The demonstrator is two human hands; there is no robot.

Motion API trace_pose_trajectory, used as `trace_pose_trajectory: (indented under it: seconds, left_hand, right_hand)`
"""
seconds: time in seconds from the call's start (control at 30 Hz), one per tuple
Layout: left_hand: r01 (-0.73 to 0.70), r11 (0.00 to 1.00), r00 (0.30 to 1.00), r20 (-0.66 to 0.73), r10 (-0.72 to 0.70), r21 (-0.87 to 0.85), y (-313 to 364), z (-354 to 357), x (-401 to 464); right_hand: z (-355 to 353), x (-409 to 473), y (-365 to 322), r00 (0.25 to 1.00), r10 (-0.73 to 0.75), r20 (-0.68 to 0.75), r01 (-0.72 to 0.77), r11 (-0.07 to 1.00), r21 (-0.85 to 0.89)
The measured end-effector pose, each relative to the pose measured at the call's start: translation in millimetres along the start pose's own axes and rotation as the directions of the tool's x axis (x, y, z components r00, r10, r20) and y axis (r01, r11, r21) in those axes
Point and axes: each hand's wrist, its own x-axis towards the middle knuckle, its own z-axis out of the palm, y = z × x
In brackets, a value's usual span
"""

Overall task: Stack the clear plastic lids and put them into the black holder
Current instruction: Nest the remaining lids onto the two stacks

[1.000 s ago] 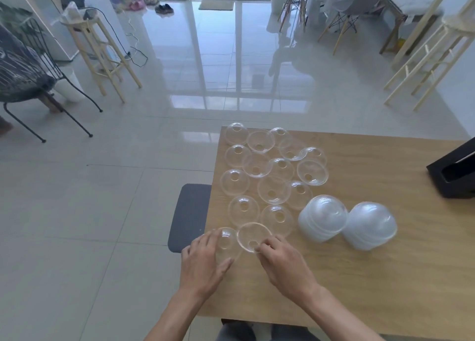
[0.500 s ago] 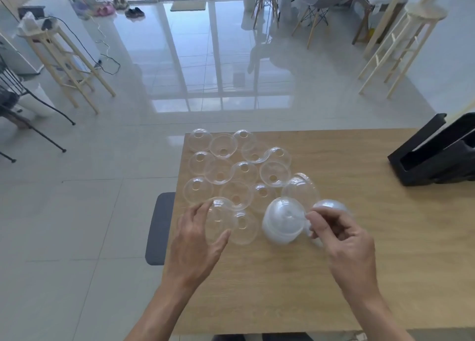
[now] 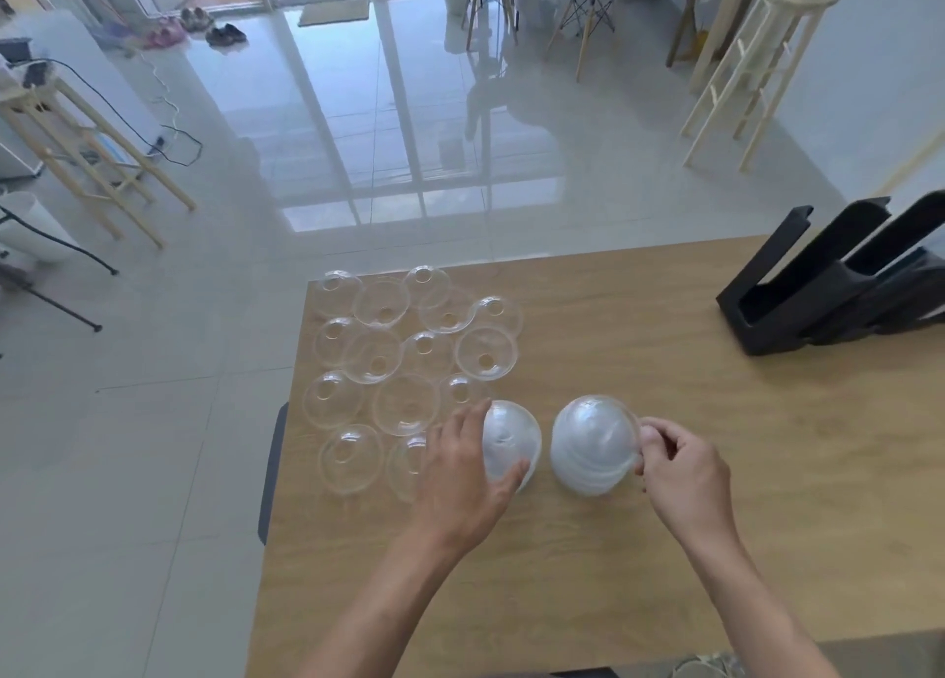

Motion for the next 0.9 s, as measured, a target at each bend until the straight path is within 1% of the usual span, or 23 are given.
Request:
trace_pose_trajectory:
  seconds: [0.03, 0.1, 0.13, 0.2, 0.27, 0.33, 0.37, 0.5, 0.7, 0.77, 0.9]
  left_hand:
    - [0.008, 1.000, 1.000, 0.008, -0.008, -0.005, -1, 3, 0]
    - [0.027, 0.999, 0.999, 0.027, -0.027, -0.031, -4, 9, 1]
    - [0.040, 0.998, 0.998, 0.044, -0.038, -0.045, -5, 11, 1]
    - [0.062, 0.996, 0.996, 0.066, -0.058, -0.063, -8, 17, 1]
    - [0.066, 0.996, 0.996, 0.061, -0.062, -0.064, -10, 23, 1]
    - [0.056, 0.997, 0.997, 0.051, -0.054, -0.057, -13, 27, -1]
    - [0.047, 0.997, 0.998, 0.045, -0.045, -0.057, -16, 28, -4]
    - [0.010, 0.998, 0.999, 0.041, -0.008, -0.068, -30, 28, -25]
    - [-0.005, 0.997, 0.996, 0.083, 0.011, -0.071, -64, 11, -82]
    - [-0.004, 0.999, 0.996, 0.088, 0.008, -0.045, -80, 2, -101]
    - [0.021, 1.000, 0.998, 0.053, -0.020, -0.013, -105, -21, -128]
  right_hand:
    - [0, 0, 3, 0.999, -0.045, -0.028, 0.044, 0.997, -0.056]
    - [1, -2, 6, 0.986, -0.154, -0.057, 0.149, 0.985, -0.087]
    - [2, -4, 7, 0.978, -0.204, -0.036, 0.200, 0.975, -0.094]
    - [7, -7, 6, 0.961, -0.266, 0.073, 0.275, 0.946, -0.169]
    - [15, -7, 3, 0.952, -0.228, 0.203, 0.273, 0.934, -0.230]
    - [20, -5, 0, 0.945, -0.162, 0.284, 0.227, 0.950, -0.215]
    - [22, -5, 1, 0.941, -0.157, 0.299, 0.221, 0.956, -0.192]
    - [20, -18, 13, 0.928, -0.215, 0.304, 0.255, 0.962, -0.098]
    - [30, -61, 27, 0.894, -0.229, 0.386, 0.247, 0.969, 0.003]
    - [38, -74, 27, 0.877, -0.233, 0.419, 0.257, 0.966, -0.001]
    - [62, -101, 24, 0.834, -0.273, 0.479, 0.315, 0.949, -0.007]
